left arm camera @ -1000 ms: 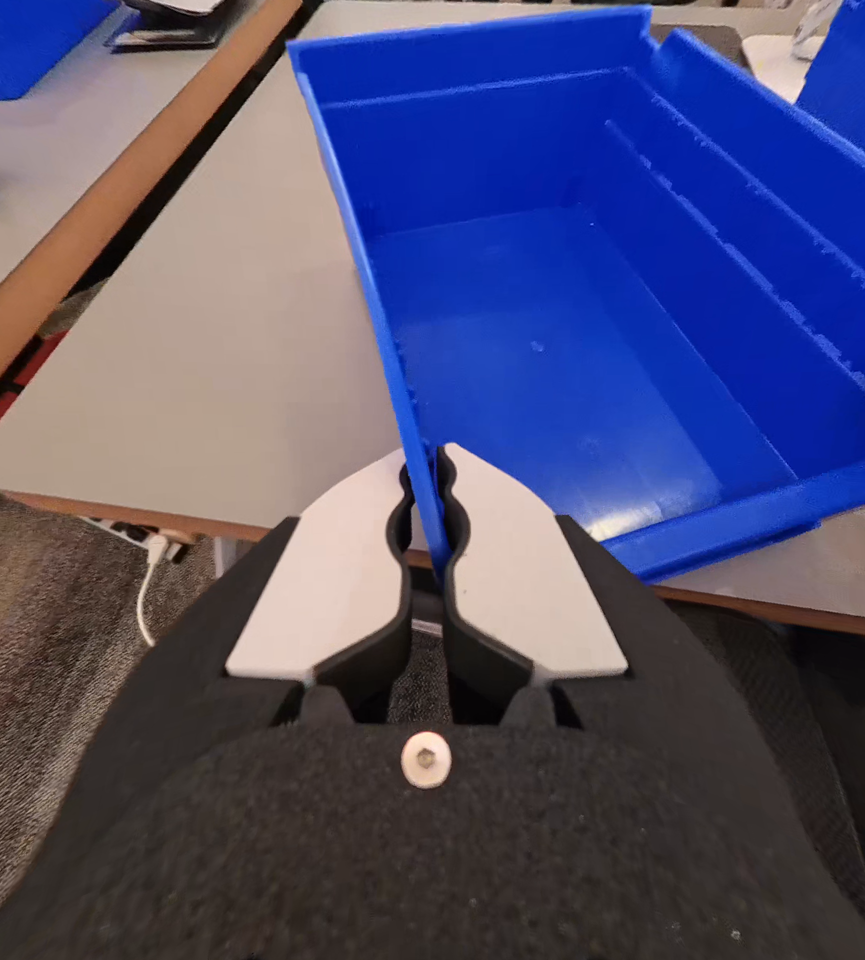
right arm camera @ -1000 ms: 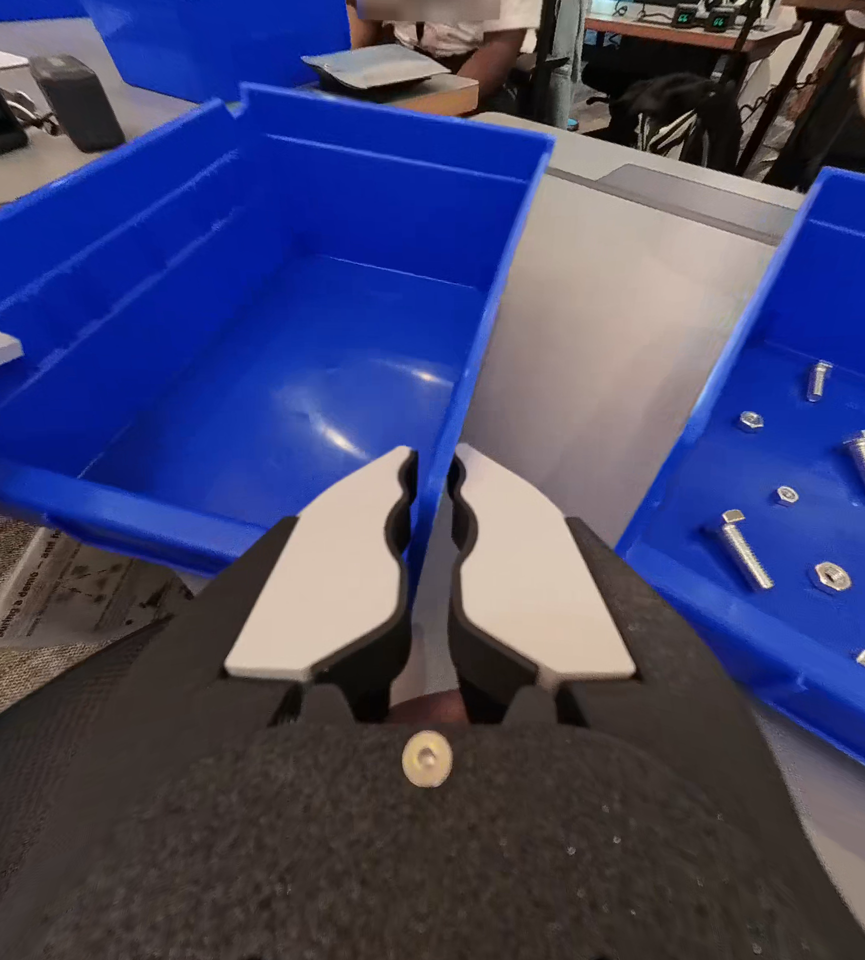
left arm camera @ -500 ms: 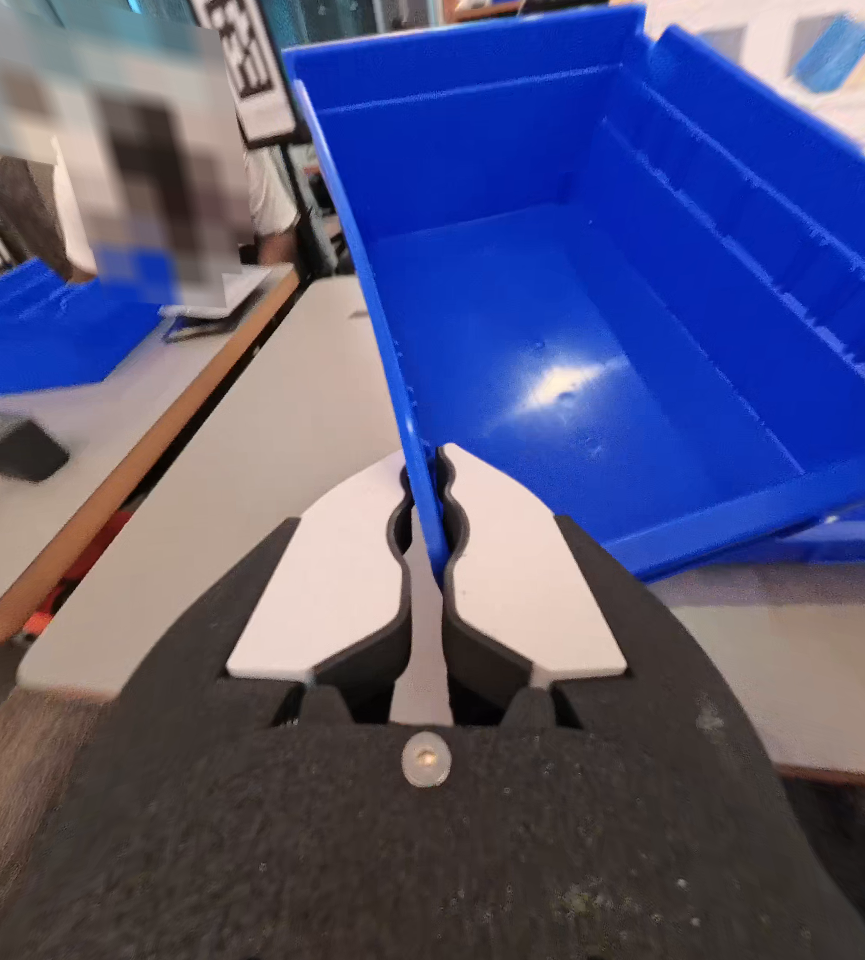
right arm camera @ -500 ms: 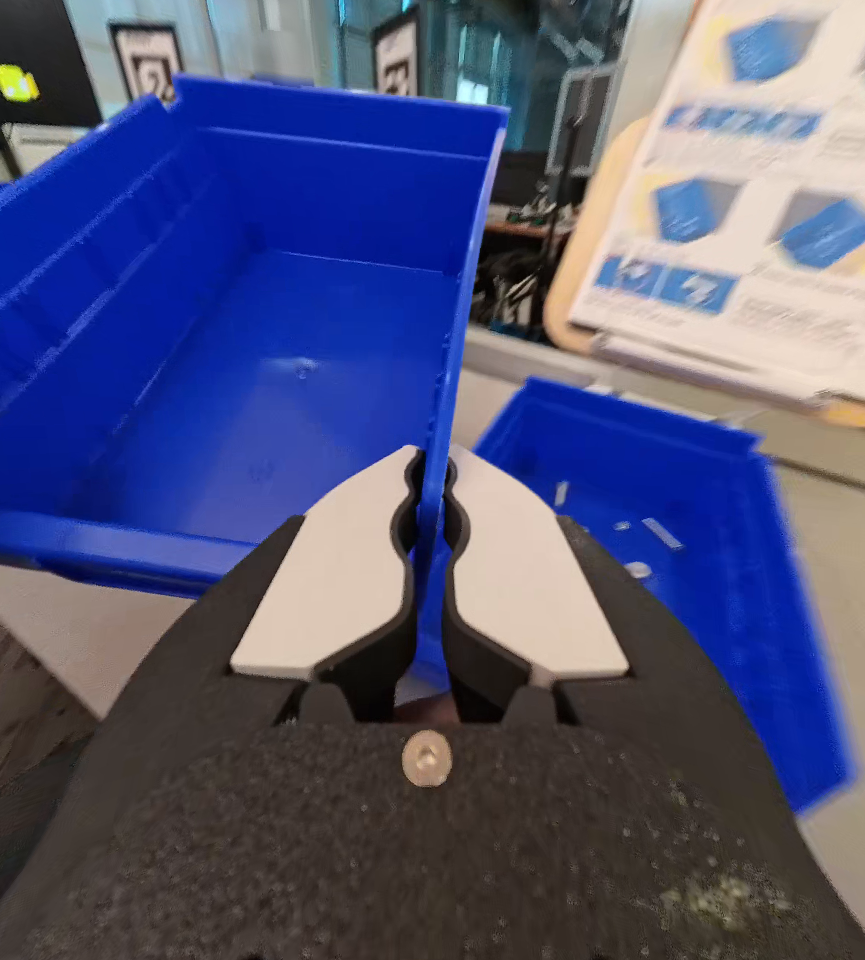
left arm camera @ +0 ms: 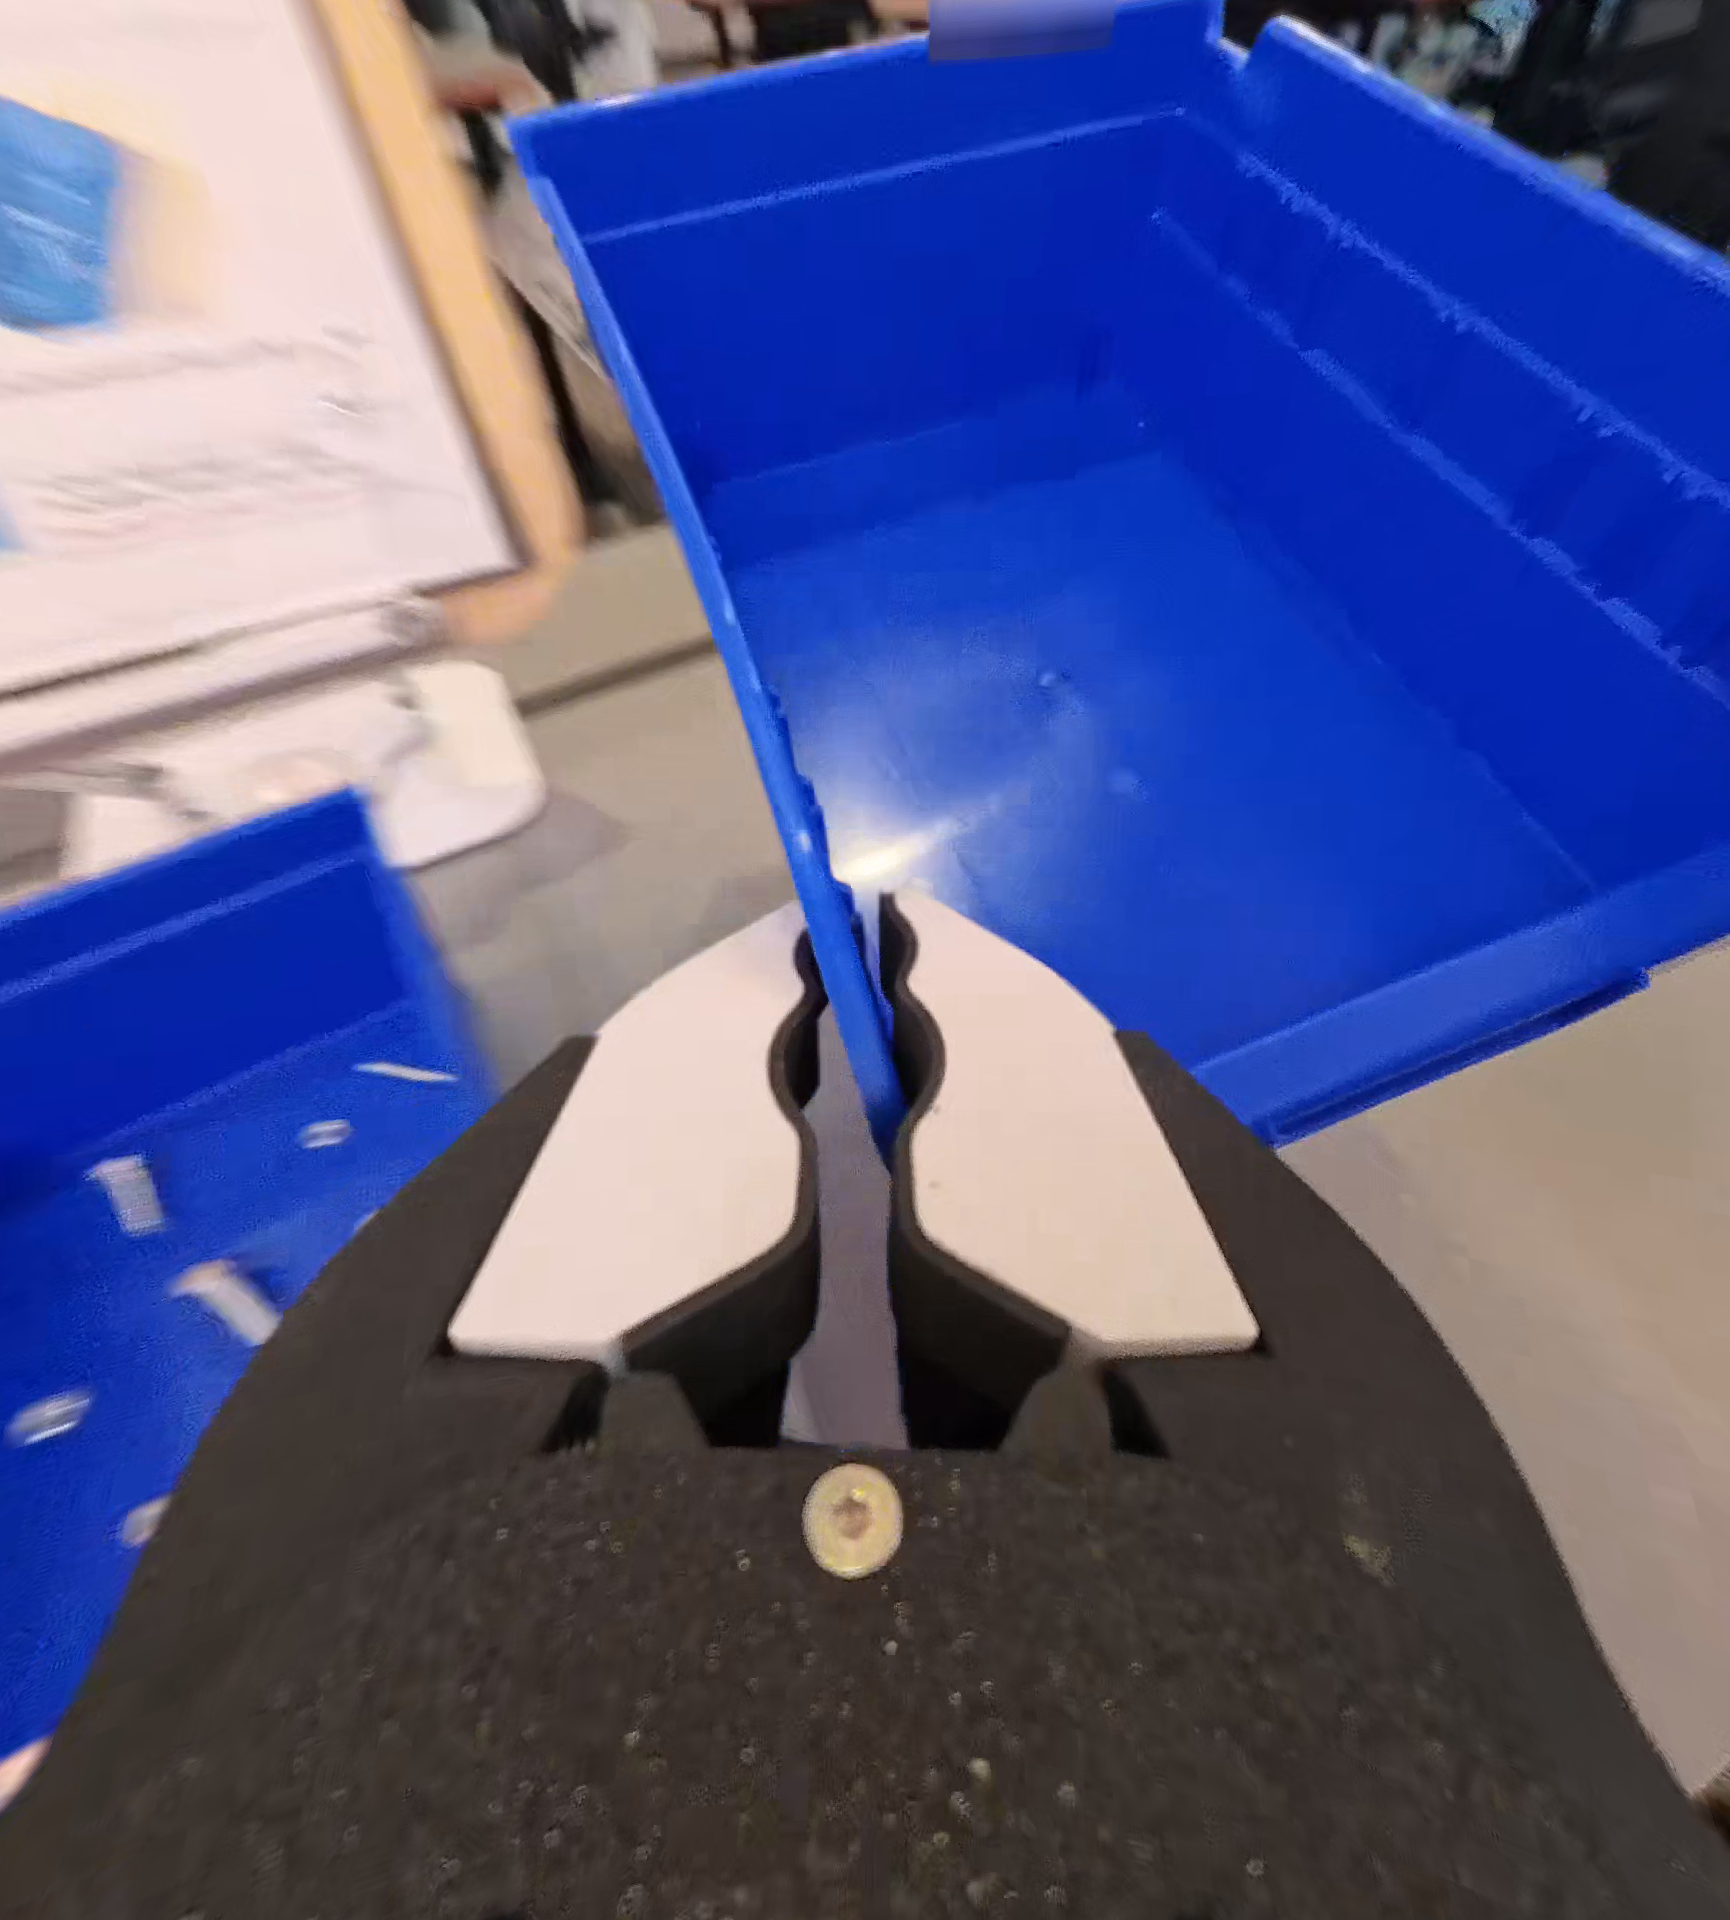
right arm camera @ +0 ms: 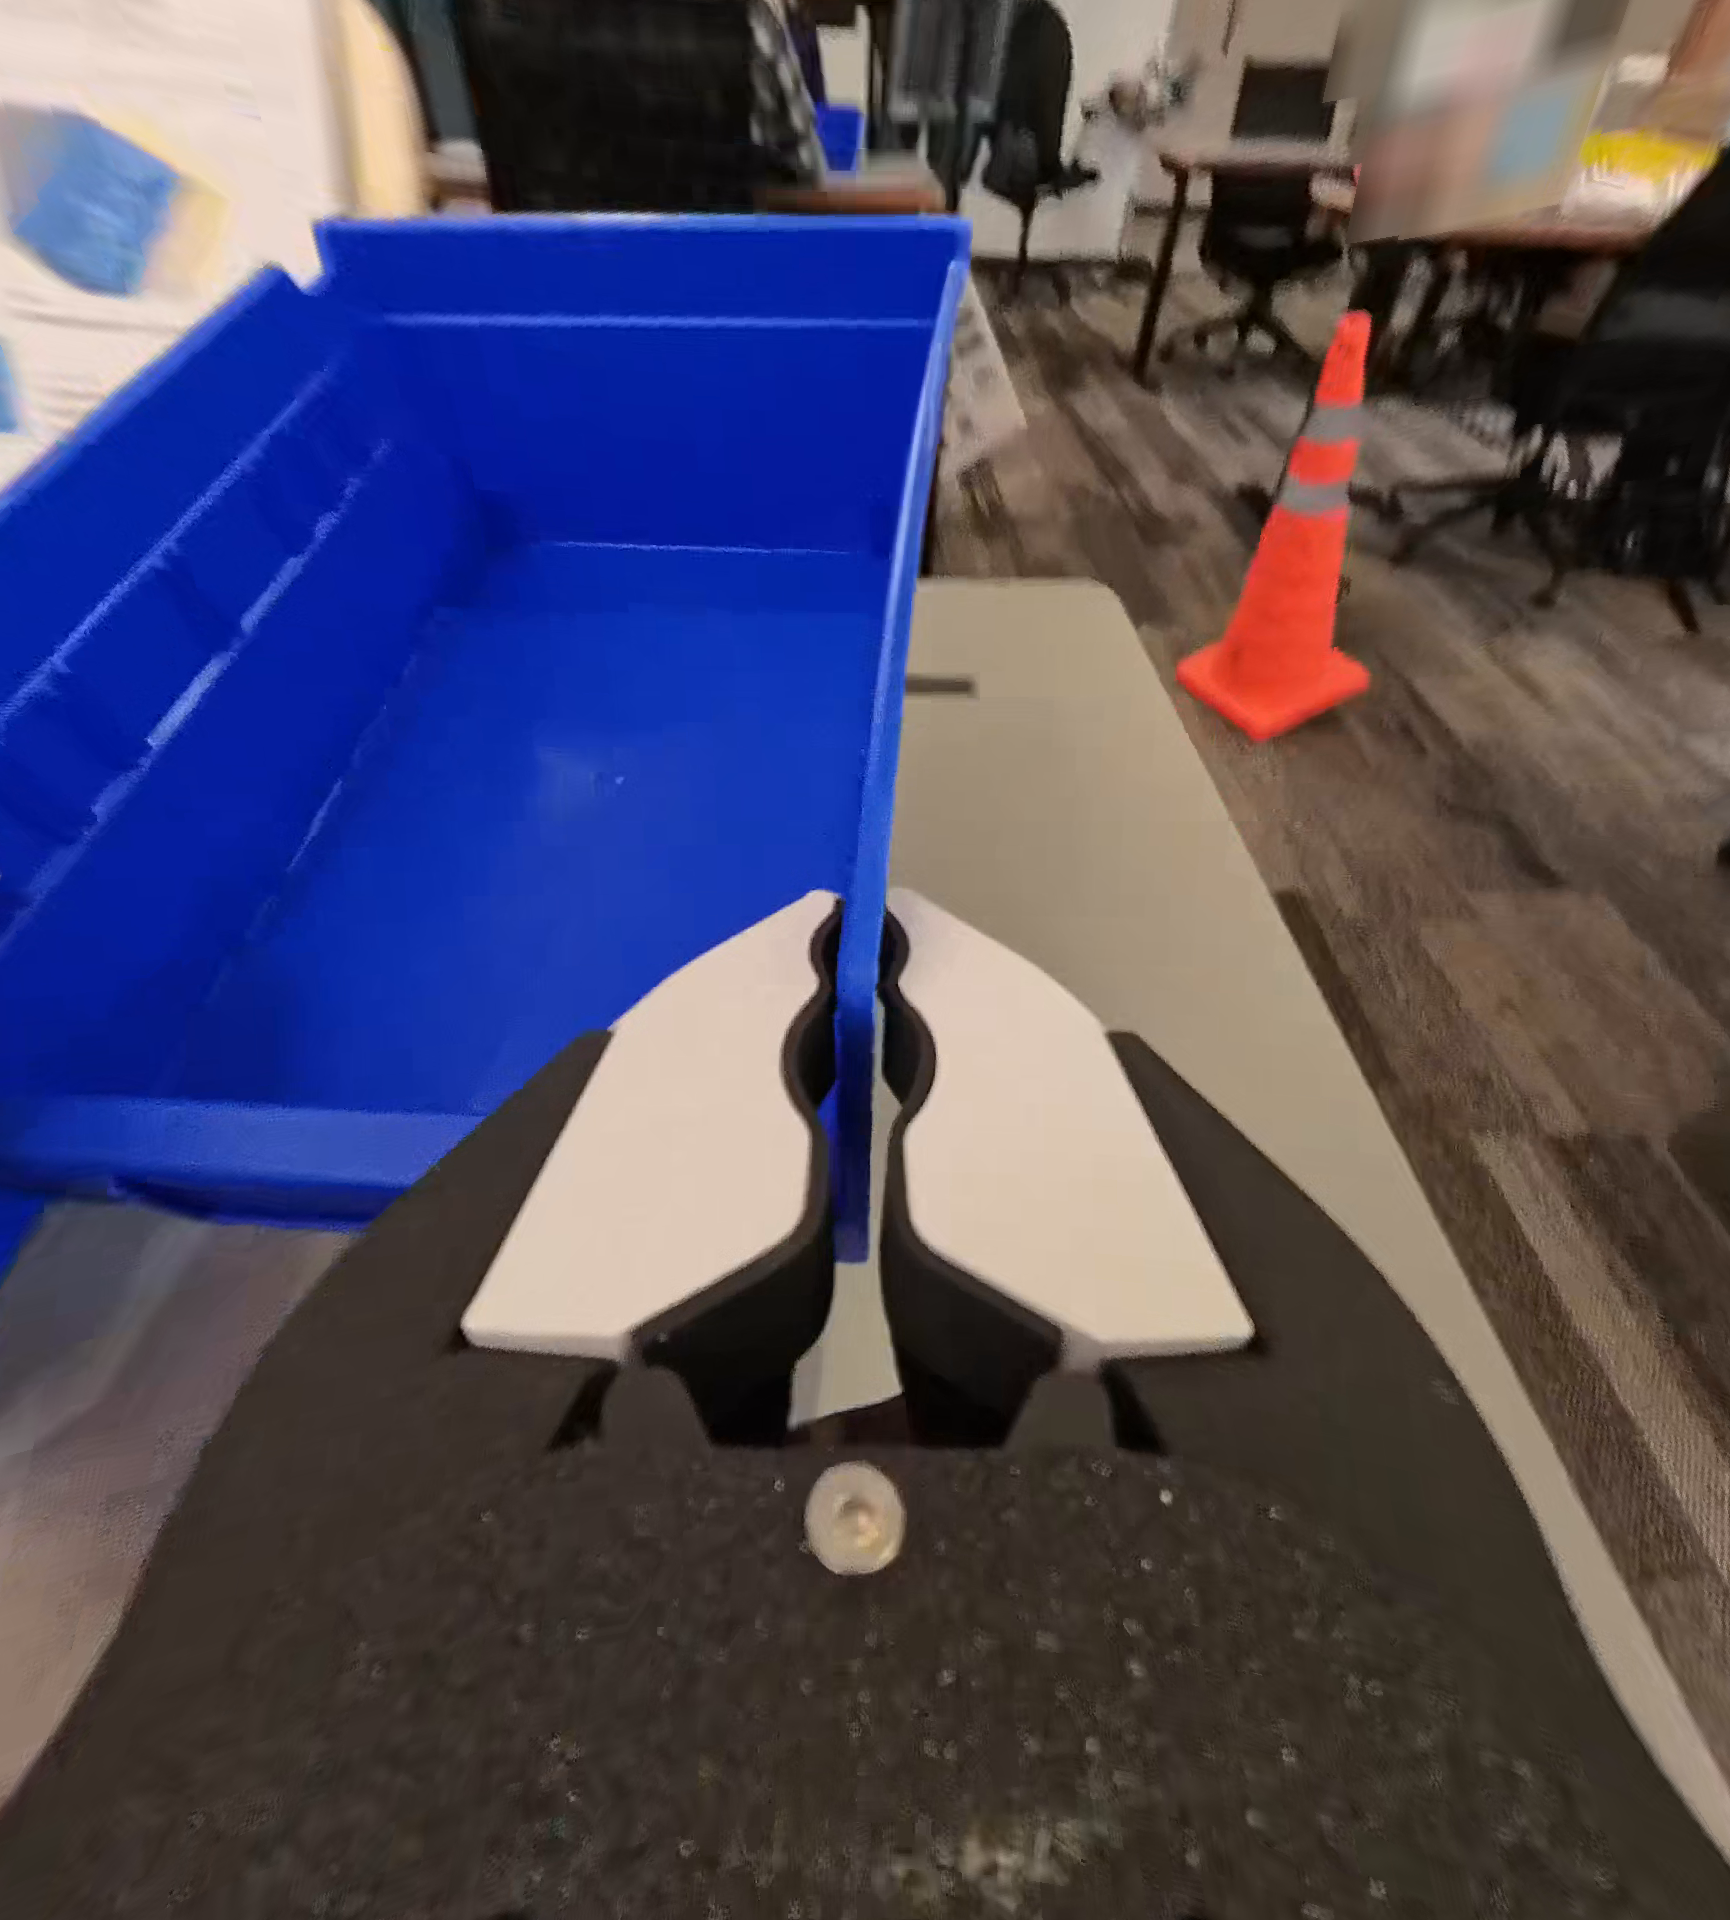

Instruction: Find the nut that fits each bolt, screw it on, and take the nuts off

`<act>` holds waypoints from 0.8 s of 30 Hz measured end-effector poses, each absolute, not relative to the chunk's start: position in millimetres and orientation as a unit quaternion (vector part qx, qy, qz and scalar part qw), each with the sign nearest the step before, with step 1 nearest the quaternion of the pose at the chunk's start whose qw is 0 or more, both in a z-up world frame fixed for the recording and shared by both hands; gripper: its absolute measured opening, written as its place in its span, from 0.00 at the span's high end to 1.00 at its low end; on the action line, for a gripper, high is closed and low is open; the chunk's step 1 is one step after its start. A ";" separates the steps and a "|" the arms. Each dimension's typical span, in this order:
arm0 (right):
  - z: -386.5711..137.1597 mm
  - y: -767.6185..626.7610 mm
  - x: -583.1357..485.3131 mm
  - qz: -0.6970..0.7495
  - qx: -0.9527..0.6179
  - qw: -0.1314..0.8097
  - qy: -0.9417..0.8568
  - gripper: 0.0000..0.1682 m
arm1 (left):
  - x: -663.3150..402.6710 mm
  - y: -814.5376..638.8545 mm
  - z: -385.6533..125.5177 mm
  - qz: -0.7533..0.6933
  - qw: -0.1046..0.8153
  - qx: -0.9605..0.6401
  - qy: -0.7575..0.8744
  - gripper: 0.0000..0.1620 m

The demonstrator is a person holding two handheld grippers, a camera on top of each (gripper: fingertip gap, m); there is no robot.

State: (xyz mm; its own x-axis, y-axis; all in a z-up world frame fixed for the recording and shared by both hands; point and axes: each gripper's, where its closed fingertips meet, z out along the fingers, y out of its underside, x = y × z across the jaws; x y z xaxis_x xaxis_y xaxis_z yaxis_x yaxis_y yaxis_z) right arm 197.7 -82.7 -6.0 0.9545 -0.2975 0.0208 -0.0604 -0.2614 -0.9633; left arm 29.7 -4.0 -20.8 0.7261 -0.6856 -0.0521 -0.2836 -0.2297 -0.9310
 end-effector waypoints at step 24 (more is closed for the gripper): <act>-17.6 -107.6 198.6 -0.068 -0.752 0.647 0.106 0.79 | -53.4 -71.2 -57.0 -0.259 0.475 -0.756 0.368 0.72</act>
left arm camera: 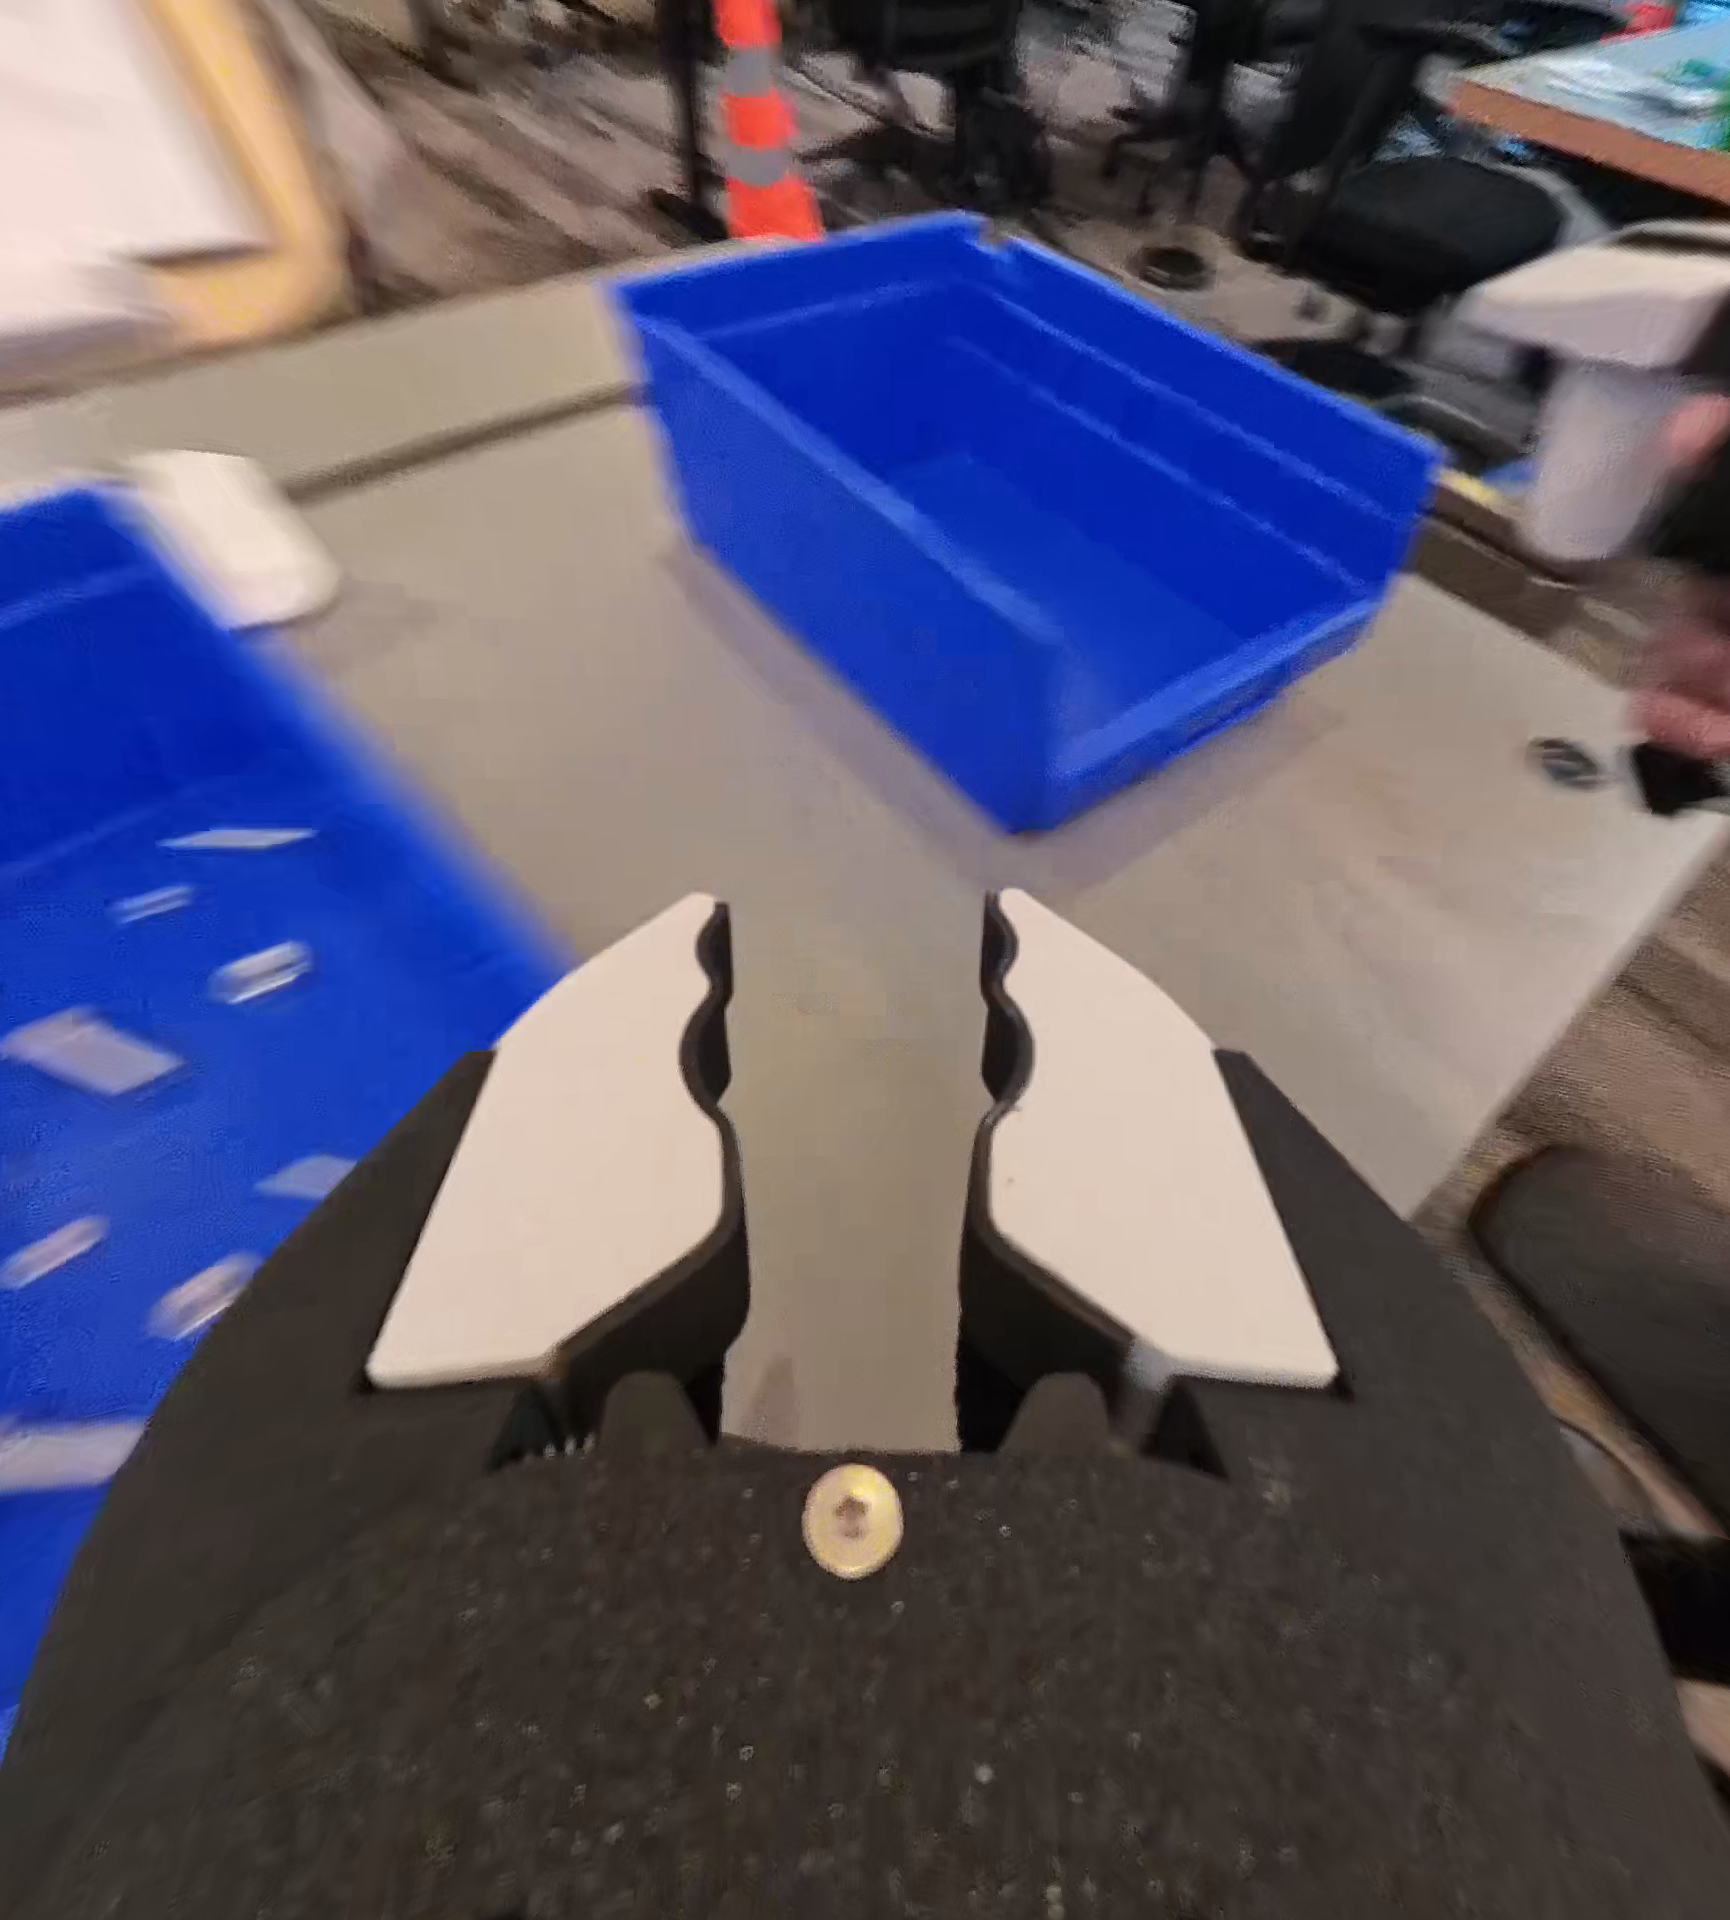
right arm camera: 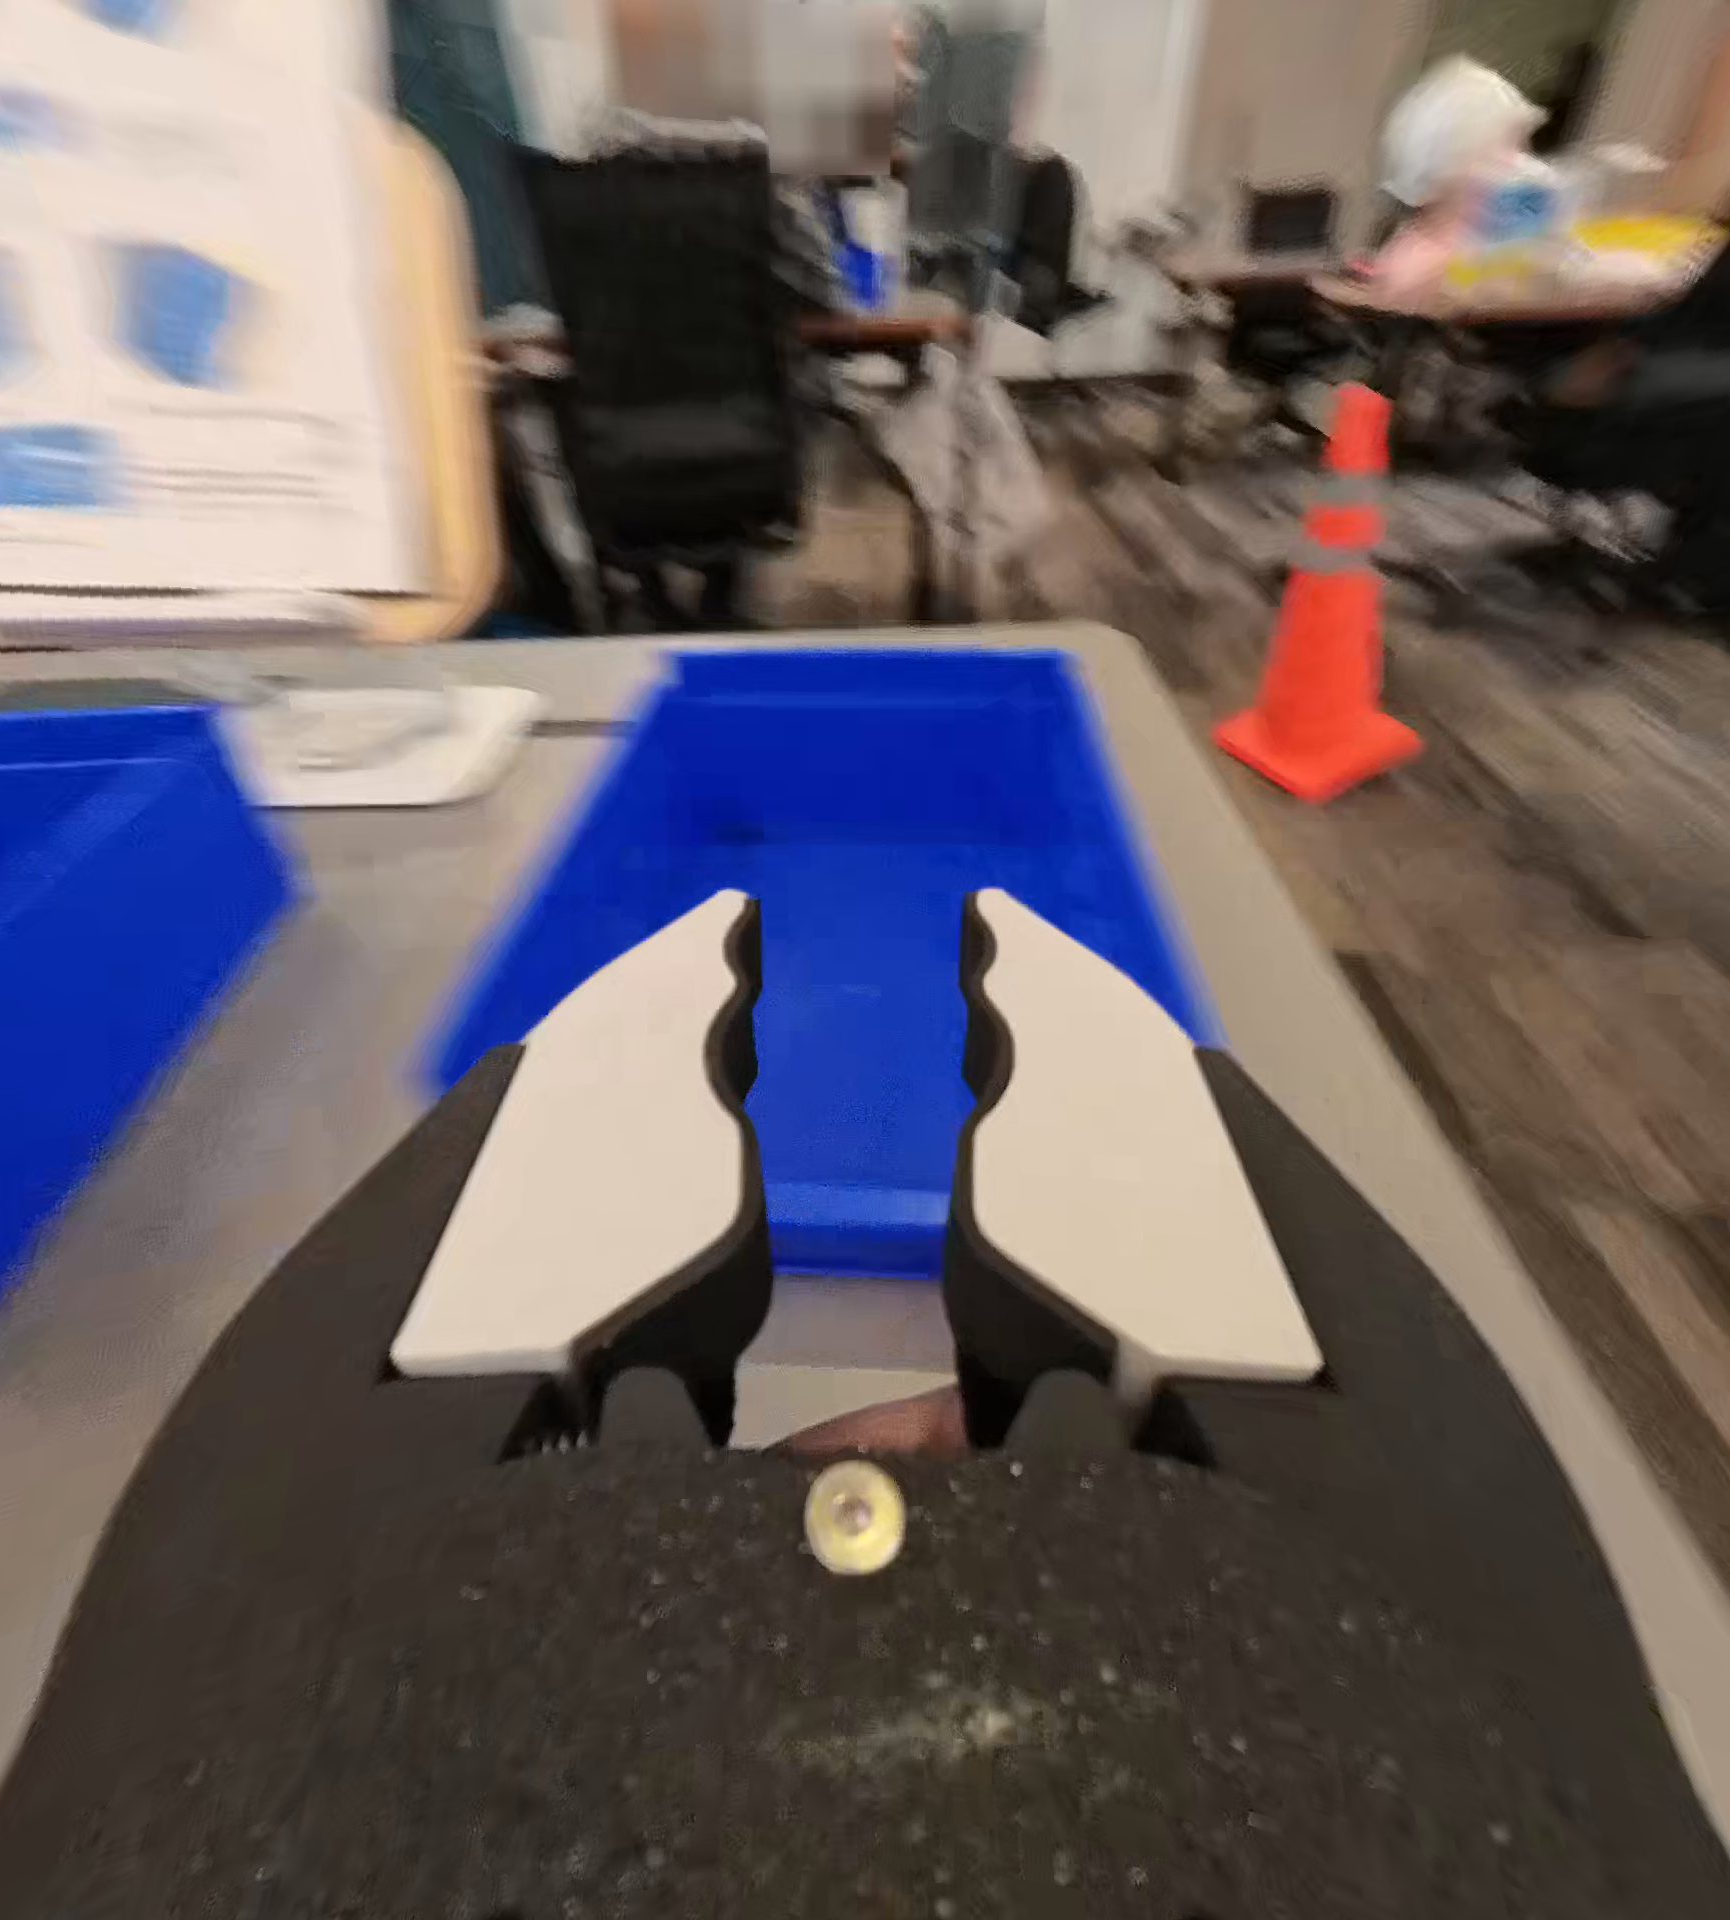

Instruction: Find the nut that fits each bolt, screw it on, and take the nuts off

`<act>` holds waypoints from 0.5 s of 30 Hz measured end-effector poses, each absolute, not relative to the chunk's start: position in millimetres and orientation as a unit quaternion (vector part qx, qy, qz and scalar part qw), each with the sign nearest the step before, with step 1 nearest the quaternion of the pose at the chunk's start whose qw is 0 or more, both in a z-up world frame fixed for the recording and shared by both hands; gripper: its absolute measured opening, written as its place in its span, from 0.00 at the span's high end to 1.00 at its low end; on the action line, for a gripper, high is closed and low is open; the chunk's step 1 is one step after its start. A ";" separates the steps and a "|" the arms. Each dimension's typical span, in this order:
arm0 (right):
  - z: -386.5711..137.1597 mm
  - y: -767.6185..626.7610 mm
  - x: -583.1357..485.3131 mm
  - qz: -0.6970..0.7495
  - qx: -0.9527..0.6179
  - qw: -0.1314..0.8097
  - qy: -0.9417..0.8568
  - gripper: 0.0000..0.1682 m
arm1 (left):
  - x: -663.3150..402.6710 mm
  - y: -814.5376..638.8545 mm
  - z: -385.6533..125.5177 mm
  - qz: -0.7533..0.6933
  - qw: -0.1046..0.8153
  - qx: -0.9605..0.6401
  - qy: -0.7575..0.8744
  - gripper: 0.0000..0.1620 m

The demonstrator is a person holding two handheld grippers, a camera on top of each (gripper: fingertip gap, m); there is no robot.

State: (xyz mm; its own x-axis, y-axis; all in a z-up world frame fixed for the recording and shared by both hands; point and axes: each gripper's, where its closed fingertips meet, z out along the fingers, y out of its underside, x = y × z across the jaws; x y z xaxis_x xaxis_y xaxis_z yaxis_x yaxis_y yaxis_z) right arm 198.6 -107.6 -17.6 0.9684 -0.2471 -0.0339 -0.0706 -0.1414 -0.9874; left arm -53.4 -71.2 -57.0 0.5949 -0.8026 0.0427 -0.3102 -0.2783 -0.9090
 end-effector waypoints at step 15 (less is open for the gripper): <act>-119.1 4.9 -85.8 0.048 -0.832 0.553 0.009 0.81 | -252.6 43.7 -123.6 -0.190 0.445 -0.858 0.171 0.74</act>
